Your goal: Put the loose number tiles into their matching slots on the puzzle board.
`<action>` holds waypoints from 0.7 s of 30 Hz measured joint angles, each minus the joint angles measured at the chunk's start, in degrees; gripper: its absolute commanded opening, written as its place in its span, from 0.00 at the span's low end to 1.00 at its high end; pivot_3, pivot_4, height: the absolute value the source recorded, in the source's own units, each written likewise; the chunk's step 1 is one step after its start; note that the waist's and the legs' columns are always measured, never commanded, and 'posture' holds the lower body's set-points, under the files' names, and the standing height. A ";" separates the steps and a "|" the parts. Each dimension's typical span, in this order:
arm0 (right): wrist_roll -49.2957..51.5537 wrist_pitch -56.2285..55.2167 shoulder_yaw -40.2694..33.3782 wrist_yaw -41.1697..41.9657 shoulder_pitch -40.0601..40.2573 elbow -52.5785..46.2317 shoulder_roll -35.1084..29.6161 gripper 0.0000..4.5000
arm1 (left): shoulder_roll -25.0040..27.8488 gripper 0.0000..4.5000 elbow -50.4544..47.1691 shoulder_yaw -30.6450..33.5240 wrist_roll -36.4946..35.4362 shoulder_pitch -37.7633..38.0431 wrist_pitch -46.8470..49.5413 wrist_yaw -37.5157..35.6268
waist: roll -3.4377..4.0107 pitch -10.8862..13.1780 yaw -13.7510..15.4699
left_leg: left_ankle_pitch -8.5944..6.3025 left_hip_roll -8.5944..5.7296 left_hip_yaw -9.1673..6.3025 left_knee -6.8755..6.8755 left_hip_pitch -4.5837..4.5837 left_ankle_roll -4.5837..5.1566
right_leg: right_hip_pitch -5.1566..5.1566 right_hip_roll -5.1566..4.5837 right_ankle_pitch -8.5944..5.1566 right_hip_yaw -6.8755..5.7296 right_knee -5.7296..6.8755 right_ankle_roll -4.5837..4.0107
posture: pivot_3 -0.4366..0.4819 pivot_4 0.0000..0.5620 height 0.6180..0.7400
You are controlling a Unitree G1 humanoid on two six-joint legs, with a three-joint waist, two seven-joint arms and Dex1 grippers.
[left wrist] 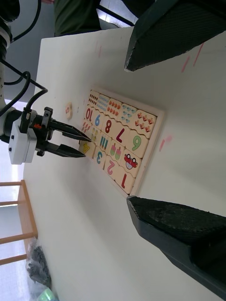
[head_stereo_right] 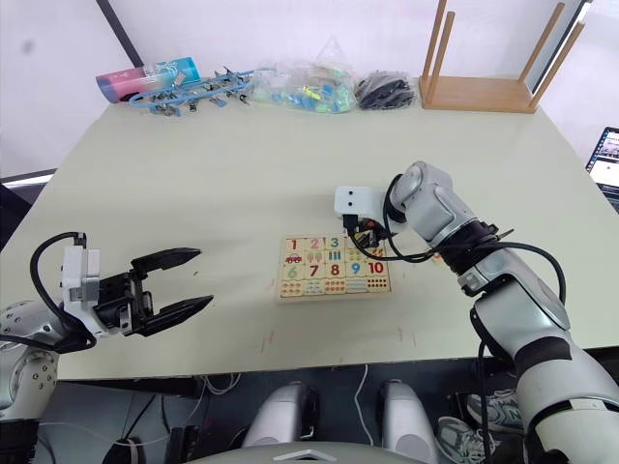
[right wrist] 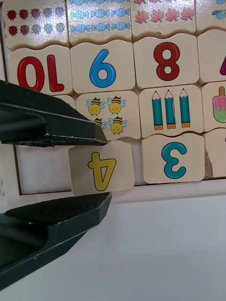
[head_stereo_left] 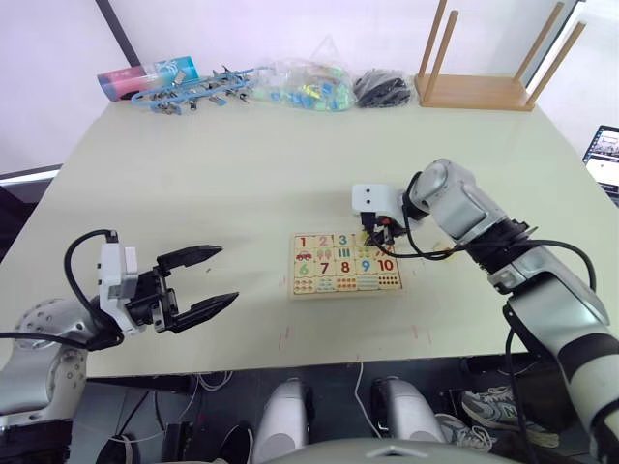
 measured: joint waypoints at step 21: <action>-0.49 -1.48 -0.42 0.35 0.00 0.52 0.76 0.20 | 0.00 1.00 0.00 0.02 0.01 0.12 -0.01 -0.10 | 0.00 0.00 -0.08 | -0.02 0.01 -0.01 -0.01 0.01 -0.04 | -0.01 0.00 0.00 0.00 -0.01 -0.01 | 0.48 0.27 1.00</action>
